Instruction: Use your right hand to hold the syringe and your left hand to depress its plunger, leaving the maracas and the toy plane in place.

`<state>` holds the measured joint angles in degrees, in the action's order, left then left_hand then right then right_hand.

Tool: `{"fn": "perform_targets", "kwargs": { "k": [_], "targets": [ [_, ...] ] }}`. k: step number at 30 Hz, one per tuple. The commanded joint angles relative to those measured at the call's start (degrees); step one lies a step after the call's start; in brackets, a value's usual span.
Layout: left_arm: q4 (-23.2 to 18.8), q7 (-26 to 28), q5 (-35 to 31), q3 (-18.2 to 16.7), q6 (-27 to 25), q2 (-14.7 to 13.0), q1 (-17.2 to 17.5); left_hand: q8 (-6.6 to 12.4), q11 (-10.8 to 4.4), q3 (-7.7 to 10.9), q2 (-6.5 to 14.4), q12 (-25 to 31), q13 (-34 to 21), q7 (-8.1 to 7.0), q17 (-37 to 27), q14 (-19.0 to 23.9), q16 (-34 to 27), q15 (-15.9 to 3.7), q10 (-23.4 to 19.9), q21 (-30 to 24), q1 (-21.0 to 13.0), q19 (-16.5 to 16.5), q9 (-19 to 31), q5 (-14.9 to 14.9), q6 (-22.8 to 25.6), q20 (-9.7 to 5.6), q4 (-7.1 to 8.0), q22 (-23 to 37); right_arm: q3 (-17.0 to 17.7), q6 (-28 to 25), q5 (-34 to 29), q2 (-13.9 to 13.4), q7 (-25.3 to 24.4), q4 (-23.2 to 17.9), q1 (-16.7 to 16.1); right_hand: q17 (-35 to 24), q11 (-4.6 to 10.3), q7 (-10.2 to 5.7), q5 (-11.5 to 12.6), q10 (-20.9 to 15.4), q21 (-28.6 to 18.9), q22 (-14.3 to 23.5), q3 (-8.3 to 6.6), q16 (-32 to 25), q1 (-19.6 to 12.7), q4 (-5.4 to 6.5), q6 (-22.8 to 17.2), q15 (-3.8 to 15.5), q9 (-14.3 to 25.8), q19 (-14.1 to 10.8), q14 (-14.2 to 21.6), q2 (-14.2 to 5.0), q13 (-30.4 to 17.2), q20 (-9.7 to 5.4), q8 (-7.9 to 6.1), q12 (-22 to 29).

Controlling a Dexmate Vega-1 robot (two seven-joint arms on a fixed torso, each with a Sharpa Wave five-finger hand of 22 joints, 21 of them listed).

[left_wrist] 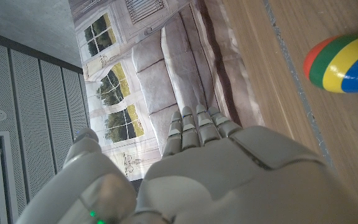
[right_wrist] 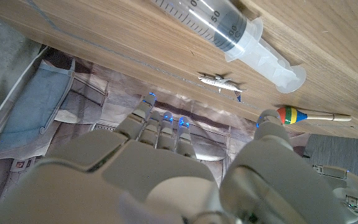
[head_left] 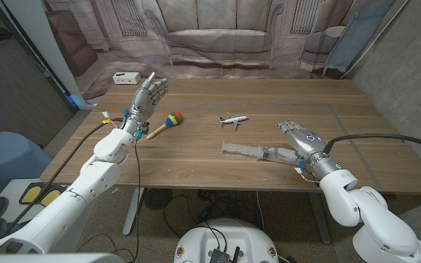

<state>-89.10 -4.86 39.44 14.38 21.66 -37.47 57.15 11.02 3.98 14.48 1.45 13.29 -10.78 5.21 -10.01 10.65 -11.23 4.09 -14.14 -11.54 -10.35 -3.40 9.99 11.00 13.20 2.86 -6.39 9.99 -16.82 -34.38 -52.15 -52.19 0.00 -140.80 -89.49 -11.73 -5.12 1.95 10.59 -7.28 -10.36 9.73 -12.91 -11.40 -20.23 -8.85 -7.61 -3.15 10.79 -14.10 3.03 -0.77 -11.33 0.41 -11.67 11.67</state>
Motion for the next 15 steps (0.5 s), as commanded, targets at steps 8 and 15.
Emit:
{"fn": "perform_targets", "kwargs": {
  "k": [8,15],
  "targets": [
    [0.05,-0.23,0.62,-0.59,0.44,-0.29,1.09,-0.05,-0.10,0.05,0.10,-0.41,-0.34,-0.04,-0.25,0.59,0.20,-0.28,-0.52,-0.06,-0.65,-0.17,0.27,-0.13,0.50,0.23,-0.35,0.28,-9.32,-8.94,-3.95,-2.04,10.42,-0.13,8.27,0.09,0.42,-0.31,0.32,-0.10,-0.66,0.17,-0.63,-0.27,-1.78,-0.57,-0.23,0.66,0.20,-1.06,0.33,-0.03,-0.06,-0.45,-0.22,0.16],
    [0.06,-0.44,0.72,-0.67,0.80,-0.22,1.35,-0.06,-0.13,0.07,0.18,-0.42,-0.34,-0.13,-0.25,0.68,0.20,-0.28,-0.66,-0.03,-0.70,-0.17,0.27,-0.15,0.53,0.23,-0.35,0.28,-10.21,-9.68,-2.75,-2.75,12.60,0.26,10.01,0.17,0.50,0.18,0.44,-1.08,-1.28,0.15,-1.22,-0.88,-3.36,-0.86,0.50,0.62,0.21,-2.85,2.12,-0.08,-0.04,-0.33,0.12,0.41]
  ]
}}
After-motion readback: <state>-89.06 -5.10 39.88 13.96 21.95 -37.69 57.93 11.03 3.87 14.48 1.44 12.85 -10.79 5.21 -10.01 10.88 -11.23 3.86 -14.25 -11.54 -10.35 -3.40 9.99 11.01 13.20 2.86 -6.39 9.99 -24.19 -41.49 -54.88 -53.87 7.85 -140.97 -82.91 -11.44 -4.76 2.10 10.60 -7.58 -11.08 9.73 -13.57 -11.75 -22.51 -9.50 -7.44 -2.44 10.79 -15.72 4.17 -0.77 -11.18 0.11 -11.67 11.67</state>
